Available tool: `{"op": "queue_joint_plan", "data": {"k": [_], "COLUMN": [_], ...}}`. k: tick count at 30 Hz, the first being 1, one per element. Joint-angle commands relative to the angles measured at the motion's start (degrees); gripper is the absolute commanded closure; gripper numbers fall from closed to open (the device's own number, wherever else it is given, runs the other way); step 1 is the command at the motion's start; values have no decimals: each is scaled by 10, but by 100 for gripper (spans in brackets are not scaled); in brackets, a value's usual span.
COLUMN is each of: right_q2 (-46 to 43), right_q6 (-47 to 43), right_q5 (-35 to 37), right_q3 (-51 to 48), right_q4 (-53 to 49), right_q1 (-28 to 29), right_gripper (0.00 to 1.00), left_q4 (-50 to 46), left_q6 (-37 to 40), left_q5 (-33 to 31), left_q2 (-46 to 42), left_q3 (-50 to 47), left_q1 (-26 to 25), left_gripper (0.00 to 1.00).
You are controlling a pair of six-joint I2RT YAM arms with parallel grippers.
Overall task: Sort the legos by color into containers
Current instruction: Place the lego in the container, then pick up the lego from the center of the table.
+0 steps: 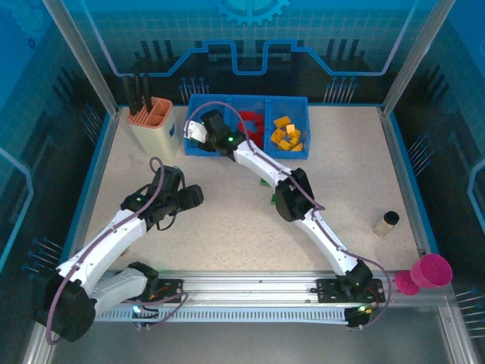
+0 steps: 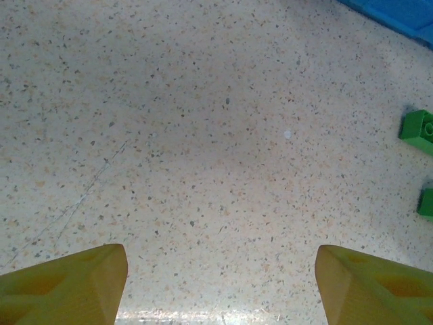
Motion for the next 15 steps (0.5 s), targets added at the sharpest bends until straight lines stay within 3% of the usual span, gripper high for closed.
{"op": "queue_joint_plan", "data": {"k": [1,5,8,12,15], "right_q2": [-61,-164,-279,-430,-528], "right_q6": [17,31,42,96,185], "right_q5": [-11,-43,-47,-49,-49], "right_q3": [22,-54,-161,-318,-399], "right_q4": [3,10,18,4,-49], "right_q1": [-2,-14,-25,-61,-106], "right_gripper": [39,38,37,31,23], "left_q4": [-11,12,15,55,44], "left_q6": [17,53,92,167,194], "left_q5": [-9,33,81,77,91], "left_q2": [-7,44,113,195,278], "left_q3": [44,89,137,177,245], "left_q1": [5,5,-11,-87,-129], "left_gripper": [25,23,16,14,14]}}
